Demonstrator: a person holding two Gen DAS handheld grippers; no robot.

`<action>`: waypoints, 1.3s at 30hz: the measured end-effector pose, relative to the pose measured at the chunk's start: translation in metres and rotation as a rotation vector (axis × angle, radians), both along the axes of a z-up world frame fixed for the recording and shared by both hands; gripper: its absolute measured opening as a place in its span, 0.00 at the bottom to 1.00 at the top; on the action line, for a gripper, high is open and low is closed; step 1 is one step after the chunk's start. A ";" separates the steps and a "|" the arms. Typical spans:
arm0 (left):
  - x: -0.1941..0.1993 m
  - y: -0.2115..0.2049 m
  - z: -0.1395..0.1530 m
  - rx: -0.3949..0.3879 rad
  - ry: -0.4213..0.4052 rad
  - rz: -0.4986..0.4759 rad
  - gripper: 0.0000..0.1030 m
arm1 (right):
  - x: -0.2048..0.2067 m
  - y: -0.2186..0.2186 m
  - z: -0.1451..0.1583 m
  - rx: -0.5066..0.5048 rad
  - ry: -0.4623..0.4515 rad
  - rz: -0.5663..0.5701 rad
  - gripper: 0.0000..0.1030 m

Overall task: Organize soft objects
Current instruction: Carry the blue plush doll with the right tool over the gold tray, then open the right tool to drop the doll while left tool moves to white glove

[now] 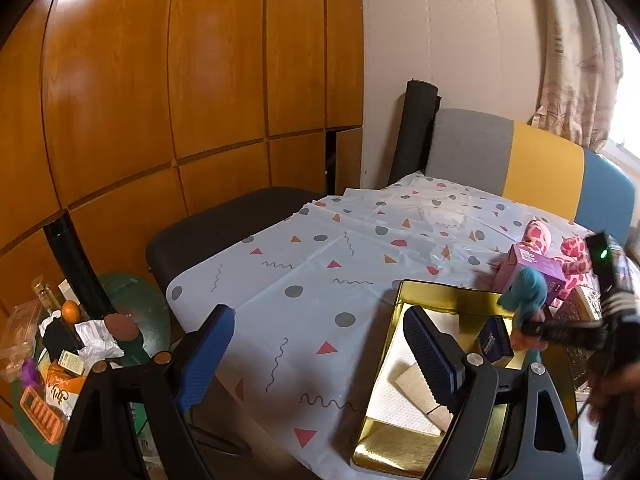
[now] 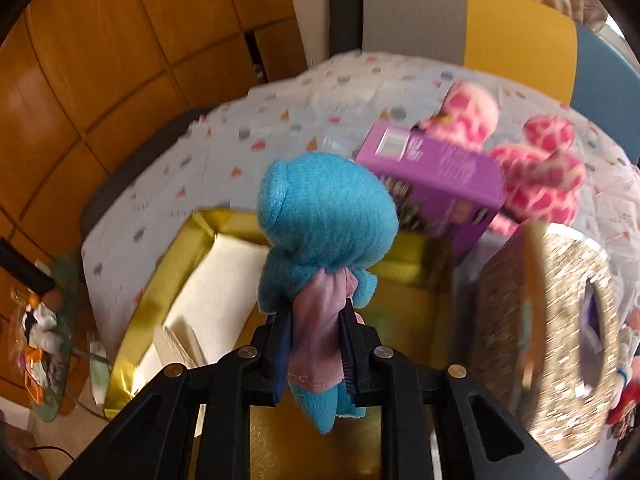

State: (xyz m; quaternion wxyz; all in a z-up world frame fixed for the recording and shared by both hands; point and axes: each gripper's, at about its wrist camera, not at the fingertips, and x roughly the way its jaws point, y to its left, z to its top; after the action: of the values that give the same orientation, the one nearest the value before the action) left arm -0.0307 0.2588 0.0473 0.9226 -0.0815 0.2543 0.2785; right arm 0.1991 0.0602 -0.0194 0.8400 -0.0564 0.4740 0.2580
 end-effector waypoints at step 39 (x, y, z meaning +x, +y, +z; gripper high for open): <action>0.004 -0.048 0.002 0.009 0.016 -0.156 0.86 | -0.034 -0.010 -0.005 0.013 0.000 -0.039 0.38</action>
State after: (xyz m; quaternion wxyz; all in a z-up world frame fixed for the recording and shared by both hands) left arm -0.0262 0.2109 0.0496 0.9397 -0.0550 0.2660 0.2078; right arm 0.1648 0.0503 -0.0242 0.8453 -0.0419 0.4733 0.2444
